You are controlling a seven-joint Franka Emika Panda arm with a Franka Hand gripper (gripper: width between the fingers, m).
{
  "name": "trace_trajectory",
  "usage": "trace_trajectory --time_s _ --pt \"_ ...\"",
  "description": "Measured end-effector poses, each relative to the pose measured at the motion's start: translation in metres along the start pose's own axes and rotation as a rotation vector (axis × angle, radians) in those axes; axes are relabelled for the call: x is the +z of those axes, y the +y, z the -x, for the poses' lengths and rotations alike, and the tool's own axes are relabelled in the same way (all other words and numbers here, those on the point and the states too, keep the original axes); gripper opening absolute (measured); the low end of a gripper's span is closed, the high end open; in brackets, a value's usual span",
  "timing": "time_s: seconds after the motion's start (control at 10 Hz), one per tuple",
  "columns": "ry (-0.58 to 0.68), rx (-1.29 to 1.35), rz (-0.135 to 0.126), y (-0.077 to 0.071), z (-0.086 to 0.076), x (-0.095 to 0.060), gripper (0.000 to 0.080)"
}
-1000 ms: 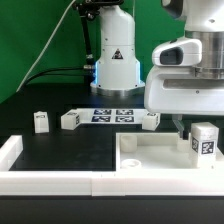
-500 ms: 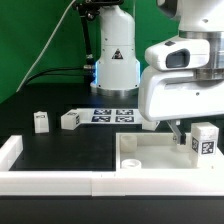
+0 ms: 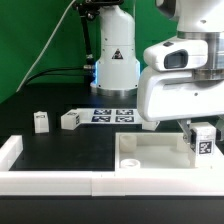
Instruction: Assemble one leg
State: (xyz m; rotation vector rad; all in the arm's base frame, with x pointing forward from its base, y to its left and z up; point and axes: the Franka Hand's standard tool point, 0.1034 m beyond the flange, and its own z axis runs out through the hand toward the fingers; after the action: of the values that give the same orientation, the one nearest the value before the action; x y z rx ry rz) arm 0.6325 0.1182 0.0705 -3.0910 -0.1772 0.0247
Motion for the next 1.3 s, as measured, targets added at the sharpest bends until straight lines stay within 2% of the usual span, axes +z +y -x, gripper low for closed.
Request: trace_trajectory --time_s 0.2,0.6,0.9,1.2,1.3 --pt "0.013 0.285 -0.004 0.0002 0.0004 0.0006 0.0290" --pt "-0.001 0.847 -0.041 0.0037 0.0004 0.0018 0.0290" --pt "-0.012 1.241 -0.037 0.0025 0.0014 0.0016 0.0290" --pt "-0.024 1.497 -0.041 0.0012 0.0019 0.0017 0.0290" --pt "-0.025 1.521 -0.040 0.0005 0.0021 0.0022 0.0384"
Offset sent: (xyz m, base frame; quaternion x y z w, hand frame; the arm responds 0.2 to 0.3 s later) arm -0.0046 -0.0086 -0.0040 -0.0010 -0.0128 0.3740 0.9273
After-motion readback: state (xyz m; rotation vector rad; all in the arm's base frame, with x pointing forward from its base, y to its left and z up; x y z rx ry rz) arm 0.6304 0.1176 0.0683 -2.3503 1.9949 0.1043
